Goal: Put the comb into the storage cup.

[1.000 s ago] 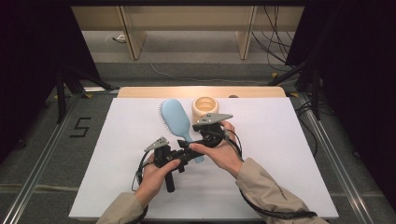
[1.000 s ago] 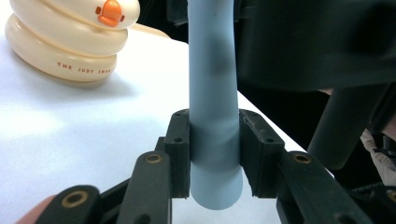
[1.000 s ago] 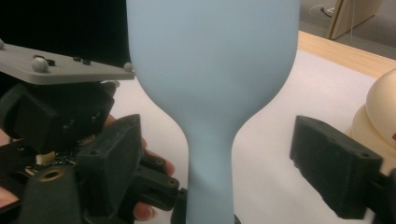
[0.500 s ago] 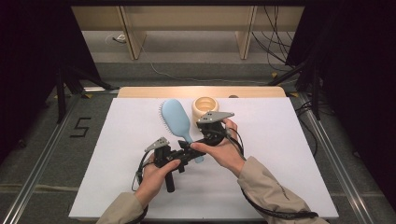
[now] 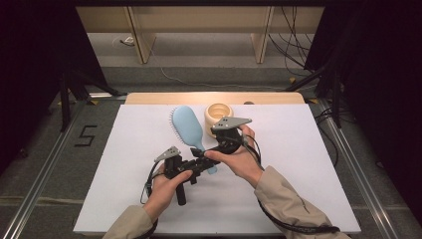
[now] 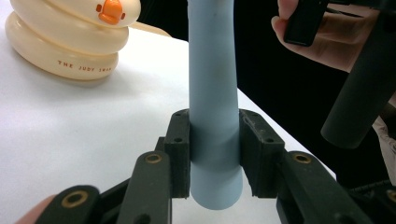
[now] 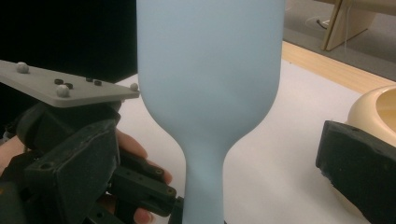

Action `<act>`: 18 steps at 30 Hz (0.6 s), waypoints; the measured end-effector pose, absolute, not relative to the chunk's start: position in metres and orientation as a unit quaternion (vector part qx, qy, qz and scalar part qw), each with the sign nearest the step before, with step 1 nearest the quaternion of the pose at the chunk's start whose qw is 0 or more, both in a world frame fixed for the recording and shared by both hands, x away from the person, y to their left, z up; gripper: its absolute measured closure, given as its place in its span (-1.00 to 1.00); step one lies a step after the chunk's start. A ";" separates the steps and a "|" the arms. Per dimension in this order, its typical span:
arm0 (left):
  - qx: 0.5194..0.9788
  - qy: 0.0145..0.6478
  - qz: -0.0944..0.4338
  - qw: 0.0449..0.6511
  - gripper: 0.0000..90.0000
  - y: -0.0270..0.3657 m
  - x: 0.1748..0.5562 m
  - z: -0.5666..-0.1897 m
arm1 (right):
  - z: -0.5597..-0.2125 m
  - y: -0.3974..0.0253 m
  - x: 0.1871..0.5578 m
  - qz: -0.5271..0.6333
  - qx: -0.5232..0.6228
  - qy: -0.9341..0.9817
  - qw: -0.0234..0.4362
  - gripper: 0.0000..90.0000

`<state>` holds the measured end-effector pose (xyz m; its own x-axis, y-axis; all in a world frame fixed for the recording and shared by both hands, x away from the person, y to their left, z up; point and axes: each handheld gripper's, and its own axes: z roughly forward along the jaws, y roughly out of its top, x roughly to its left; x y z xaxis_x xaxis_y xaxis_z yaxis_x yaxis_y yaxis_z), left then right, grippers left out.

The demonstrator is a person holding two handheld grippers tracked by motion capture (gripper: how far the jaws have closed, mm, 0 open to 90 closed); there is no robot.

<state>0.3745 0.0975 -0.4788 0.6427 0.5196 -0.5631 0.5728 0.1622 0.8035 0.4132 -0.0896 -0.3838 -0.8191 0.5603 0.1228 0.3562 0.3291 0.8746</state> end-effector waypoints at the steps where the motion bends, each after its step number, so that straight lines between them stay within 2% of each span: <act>1: 0.647 0.422 -0.022 0.635 0.46 0.097 0.374 -0.479 | -0.383 -0.090 0.413 0.506 0.282 0.809 0.102 -0.99; 18: 0.645 0.421 -0.022 0.637 0.46 0.097 0.374 -0.479 | -0.381 -0.090 0.413 0.512 0.280 0.806 0.102 -0.99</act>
<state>0.3744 0.0974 -0.4786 0.6442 0.5148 -0.5657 0.5717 0.1671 0.8032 0.4125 -0.0900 -0.3808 -0.8231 0.5546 0.1224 0.3467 0.3199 0.8818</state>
